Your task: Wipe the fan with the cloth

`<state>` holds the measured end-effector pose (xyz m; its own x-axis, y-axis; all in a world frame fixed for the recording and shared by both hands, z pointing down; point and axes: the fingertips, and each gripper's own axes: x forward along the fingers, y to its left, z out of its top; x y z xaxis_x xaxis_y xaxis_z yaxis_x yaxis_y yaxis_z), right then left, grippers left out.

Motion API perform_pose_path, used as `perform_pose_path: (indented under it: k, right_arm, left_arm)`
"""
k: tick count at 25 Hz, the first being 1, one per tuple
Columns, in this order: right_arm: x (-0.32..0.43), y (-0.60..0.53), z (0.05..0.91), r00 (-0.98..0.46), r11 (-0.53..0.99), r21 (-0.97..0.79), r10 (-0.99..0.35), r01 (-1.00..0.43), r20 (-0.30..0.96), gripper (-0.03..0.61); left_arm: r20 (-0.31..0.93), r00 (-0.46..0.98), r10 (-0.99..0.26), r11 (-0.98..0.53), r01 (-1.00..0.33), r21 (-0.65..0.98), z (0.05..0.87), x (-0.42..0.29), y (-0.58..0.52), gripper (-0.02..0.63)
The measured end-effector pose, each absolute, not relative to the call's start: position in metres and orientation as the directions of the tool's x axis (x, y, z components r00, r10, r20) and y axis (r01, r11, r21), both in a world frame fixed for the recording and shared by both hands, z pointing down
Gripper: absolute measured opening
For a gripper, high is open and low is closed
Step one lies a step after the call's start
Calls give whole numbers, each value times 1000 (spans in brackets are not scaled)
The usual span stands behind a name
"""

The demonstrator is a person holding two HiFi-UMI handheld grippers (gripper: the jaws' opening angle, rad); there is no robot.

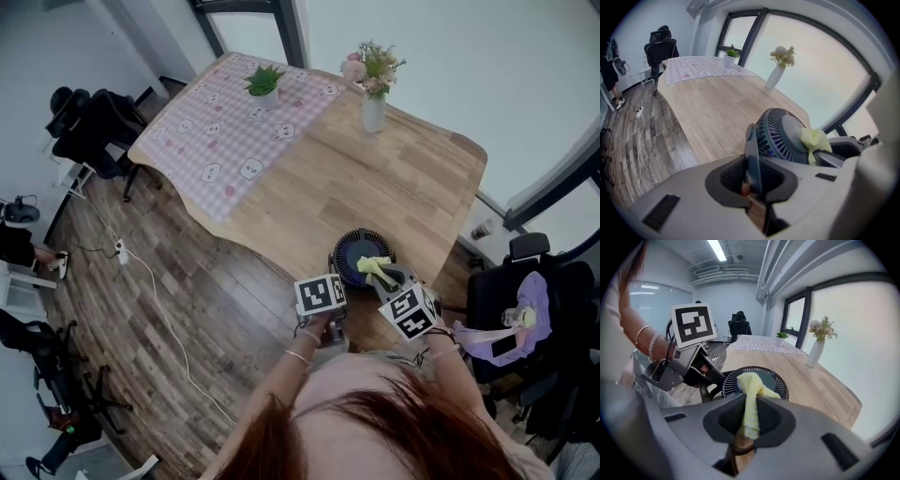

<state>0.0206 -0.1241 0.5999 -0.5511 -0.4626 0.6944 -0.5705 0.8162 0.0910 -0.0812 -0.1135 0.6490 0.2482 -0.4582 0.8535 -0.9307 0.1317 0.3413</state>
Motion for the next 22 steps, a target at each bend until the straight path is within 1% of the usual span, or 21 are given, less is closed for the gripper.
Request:
perform_pose_path:
  k: [22]
  right_arm:
    - [5, -113, 601, -573, 853, 85, -417, -515, 706, 51]
  left_arm:
    - [844, 266, -465, 118, -926, 357, 648, -81, -114, 49]
